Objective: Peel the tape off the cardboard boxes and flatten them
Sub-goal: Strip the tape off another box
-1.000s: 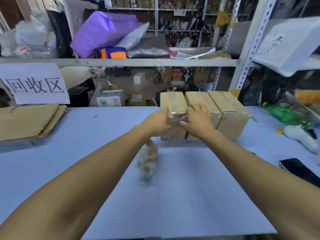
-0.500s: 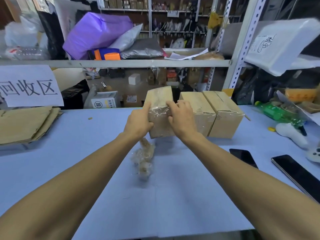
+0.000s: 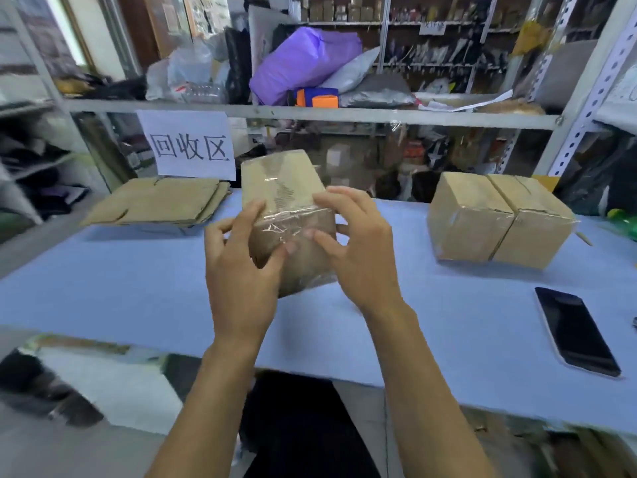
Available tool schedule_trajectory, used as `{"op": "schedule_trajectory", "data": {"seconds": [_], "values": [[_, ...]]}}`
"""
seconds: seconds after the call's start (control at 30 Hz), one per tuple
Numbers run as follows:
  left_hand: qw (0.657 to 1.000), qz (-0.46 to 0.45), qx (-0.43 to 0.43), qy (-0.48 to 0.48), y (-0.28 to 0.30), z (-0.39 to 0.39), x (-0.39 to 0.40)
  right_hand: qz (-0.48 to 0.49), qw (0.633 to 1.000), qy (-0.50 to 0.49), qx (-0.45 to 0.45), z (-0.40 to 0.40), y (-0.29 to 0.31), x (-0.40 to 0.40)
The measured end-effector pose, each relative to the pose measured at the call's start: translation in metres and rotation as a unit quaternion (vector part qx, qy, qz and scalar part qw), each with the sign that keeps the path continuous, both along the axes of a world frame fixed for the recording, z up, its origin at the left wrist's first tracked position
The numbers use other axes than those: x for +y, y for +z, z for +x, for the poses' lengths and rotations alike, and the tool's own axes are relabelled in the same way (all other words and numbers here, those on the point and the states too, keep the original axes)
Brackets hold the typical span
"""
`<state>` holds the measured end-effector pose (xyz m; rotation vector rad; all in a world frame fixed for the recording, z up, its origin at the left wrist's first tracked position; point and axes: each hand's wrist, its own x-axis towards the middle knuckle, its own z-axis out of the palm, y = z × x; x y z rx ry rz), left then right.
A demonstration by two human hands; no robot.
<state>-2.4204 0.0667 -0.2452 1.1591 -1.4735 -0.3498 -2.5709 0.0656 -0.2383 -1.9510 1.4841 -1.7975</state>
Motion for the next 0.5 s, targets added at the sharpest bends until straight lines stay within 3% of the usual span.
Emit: {"op": "schedule_trajectory", "data": {"seconds": [0.17, 0.33, 0.5], "values": [[0.998, 0.043, 0.019, 0.037, -0.058, 0.043, 0.052, 0.061, 0.995, 0.036, -0.073, 0.051, -0.063, 0.044], [0.998, 0.045, -0.046, -0.007, -0.077, 0.055, 0.061, 0.061, 0.992, -0.011, -0.109, 0.059, -0.095, 0.072], [0.998, 0.039, -0.044, -0.019, -0.076, 0.047, 0.061, 0.056, 0.994, -0.051, -0.077, 0.056, -0.092, 0.077]]}}
